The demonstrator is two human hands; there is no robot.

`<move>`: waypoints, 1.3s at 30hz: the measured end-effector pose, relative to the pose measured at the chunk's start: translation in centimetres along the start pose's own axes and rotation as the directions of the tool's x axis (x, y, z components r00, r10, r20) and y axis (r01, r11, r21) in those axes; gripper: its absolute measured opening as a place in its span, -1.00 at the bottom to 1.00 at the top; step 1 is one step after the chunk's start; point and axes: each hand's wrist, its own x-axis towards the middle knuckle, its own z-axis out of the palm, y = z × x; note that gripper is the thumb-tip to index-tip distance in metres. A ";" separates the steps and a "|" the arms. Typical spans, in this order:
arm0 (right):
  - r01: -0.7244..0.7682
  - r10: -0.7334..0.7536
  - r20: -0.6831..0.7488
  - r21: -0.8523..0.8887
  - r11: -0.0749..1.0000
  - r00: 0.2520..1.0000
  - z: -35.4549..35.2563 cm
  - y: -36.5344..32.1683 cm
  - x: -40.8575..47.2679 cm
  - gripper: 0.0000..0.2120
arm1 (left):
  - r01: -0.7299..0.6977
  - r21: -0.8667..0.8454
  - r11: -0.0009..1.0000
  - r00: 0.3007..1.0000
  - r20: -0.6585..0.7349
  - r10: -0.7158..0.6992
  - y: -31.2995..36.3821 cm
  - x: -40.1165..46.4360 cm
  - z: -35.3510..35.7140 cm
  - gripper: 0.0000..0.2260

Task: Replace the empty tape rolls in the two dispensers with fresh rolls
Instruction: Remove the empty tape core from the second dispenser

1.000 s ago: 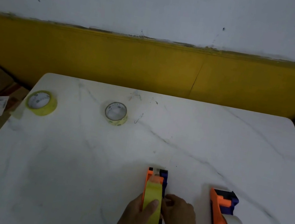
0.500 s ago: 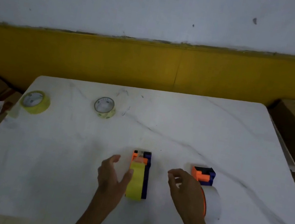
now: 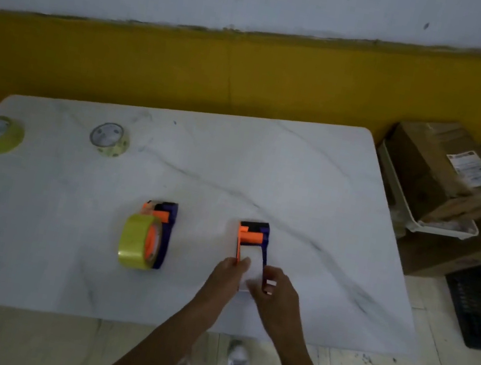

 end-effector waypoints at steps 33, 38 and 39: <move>0.127 -0.206 0.113 0.486 0.865 0.972 12.7 -16.3 5.8 -0.81 | -0.524 0.173 0.834 0.815 -0.181 0.550 3.8 2.5 -20.9 -0.41; 0.116 -0.207 0.159 0.449 0.886 0.965 23.6 -21.8 7.0 -0.75 | -0.467 0.164 0.869 0.832 -0.252 0.494 3.3 5.2 -33.9 -0.36; 0.113 -0.208 0.178 0.433 0.894 0.962 25.7 -22.9 7.3 -0.74 | -0.445 0.181 0.877 0.837 -0.263 0.479 3.4 6.2 -36.8 -0.36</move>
